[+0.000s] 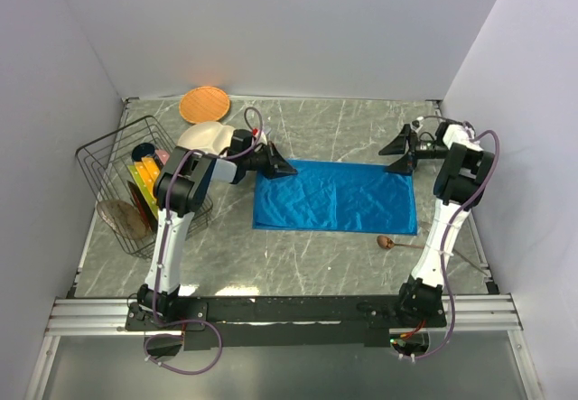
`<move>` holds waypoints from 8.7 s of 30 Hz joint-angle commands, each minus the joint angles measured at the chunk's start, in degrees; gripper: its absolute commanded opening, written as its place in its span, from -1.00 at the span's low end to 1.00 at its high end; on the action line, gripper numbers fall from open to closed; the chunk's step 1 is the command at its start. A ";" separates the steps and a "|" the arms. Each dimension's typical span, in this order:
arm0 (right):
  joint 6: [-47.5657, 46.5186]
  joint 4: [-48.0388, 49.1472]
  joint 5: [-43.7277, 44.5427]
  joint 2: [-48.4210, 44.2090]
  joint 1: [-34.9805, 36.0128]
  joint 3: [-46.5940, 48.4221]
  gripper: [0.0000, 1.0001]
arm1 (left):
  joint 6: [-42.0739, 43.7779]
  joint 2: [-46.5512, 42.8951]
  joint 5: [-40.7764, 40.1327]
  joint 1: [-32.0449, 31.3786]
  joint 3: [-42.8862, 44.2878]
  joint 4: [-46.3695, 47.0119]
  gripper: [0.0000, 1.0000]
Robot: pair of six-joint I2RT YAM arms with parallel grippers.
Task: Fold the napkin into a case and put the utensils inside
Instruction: Smooth out the top corner of the square-folded napkin at the center of the board.
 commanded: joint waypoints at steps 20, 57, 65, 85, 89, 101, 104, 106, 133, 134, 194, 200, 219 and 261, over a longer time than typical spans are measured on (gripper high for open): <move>5.07 7.62 13.31 -13.69 7.15 -6.78 1.00 | -22.21 5.82 6.04 -4.58 21.87 14.44 0.99; 8.33 10.44 30.10 -6.65 7.24 -6.44 1.00 | -16.43 6.97 8.76 4.46 12.03 10.40 0.99; 8.33 10.44 30.28 -6.65 7.24 -6.61 1.00 | -14.68 5.04 9.64 6.40 8.43 10.67 0.99; 10.34 14.55 5.44 -14.72 8.11 -5.65 1.00 | -12.39 -0.24 11.76 5.70 8.17 13.92 0.99; 22.70 23.69 -0.55 -16.94 11.01 -5.91 1.00 | -13.18 -0.15 11.49 4.82 6.50 14.89 0.99; 99.35 112.58 -6.55 -11.94 20.60 -24.02 1.00 | -10.65 -1.73 8.15 4.21 2.81 12.44 0.99; 110.78 130.56 -6.02 -6.14 24.46 -20.86 1.00 | -10.10 -2.52 6.74 4.47 0.62 11.37 0.99; 105.65 123.06 -5.50 -5.86 26.22 -20.15 1.00 | -10.11 -2.87 6.22 4.38 -0.36 11.90 0.99; 73.88 96.30 -7.69 -6.12 30.79 -26.03 1.00 | -5.10 0.82 5.51 5.96 2.28 3.37 0.99; 74.85 98.74 -7.78 -6.39 30.97 -26.56 1.00 | -5.10 0.82 5.51 6.05 2.19 3.46 0.99; -10.40 -3.01 5.75 2.31 1.97 1.82 1.00 | 0.70 3.10 6.04 6.23 4.82 -4.54 0.99; -6.54 -0.29 8.48 2.49 0.47 2.35 1.00 | 0.97 2.49 6.56 6.49 4.30 -4.27 0.99; -6.26 2.44 13.49 -0.15 2.23 -1.69 1.00 | -12.56 6.87 8.94 -3.08 20.46 8.55 0.99; -1.52 5.78 17.88 -0.15 3.46 -2.48 1.00 | -7.73 5.39 13.59 8.95 8.87 4.61 0.99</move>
